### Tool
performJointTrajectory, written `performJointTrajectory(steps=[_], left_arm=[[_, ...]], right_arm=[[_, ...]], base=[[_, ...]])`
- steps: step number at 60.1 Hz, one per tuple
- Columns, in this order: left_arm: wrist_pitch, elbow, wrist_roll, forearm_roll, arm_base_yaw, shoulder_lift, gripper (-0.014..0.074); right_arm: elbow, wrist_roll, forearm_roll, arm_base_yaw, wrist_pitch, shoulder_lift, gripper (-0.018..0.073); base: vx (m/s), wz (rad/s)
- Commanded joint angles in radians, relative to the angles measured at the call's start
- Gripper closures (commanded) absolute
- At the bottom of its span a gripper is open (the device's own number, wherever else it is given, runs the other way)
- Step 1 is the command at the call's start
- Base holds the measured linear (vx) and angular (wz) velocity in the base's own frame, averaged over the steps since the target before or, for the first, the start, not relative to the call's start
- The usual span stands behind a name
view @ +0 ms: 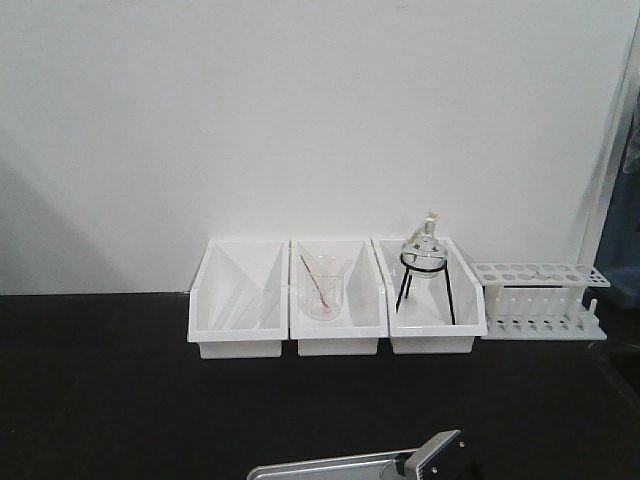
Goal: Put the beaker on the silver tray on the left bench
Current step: 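Open the right gripper and raise it away from the beaker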
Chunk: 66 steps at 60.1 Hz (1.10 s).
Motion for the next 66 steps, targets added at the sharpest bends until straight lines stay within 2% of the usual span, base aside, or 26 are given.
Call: performJointTrajectory(steps=[1, 18, 24, 29, 36, 45, 53, 59, 66], left_arm=[[-0.076, 0.02, -0.002, -0.003, -0.006, -0.007, 0.0595], [-0.076, 0.02, -0.002, -0.003, -0.006, -0.007, 0.0595], [-0.076, 0.02, -0.002, -0.003, -0.006, -0.007, 0.0595], [-0.076, 0.02, -0.002, -0.003, -0.006, -0.007, 0.0595], [-0.076, 0.02, -0.002, -0.003, -0.006, -0.007, 0.0595], [-0.076, 0.02, -0.002, -0.003, -0.006, -0.007, 0.0595], [-0.076, 0.02, -0.002, -0.003, -0.006, -0.007, 0.0595], [-0.076, 0.02, -0.002, -0.003, -0.006, -0.007, 0.0595], [-0.076, 0.02, -0.002, -0.003, -0.006, -0.007, 0.0595]], right_arm=[[-0.02, 0.019, 0.033, -0.004, -0.077, -0.054, -0.0164], [-0.02, 0.027, 0.062, -0.004, -0.045, -0.201, -0.0125], [-0.02, 0.075, 0.062, -0.004, 0.012, -0.29, -0.0082], [-0.02, 0.148, 0.062, -0.004, 0.098, -0.385, -0.0008], [-0.02, 0.274, 0.034, -0.004, 0.277, -0.552, 0.019], [-0.02, 0.439, -0.118, -0.004, 0.574, -0.8, 0.0571], [-0.011, 0.549, -0.238, -0.004, 0.811, -0.989, 0.0575], [0.0, 0.549, -0.266, -0.004, 0.895, -1.089, 0.0575], [0.0, 0.549, -0.268, -0.005, 0.92, -1.176, 0.0573]], base=[[0.0, 0.0], [0.0, 0.0], [0.0, 0.0], [0.0, 0.0], [0.0, 0.0], [0.0, 0.0], [0.0, 0.0], [0.0, 0.0], [0.0, 0.0]])
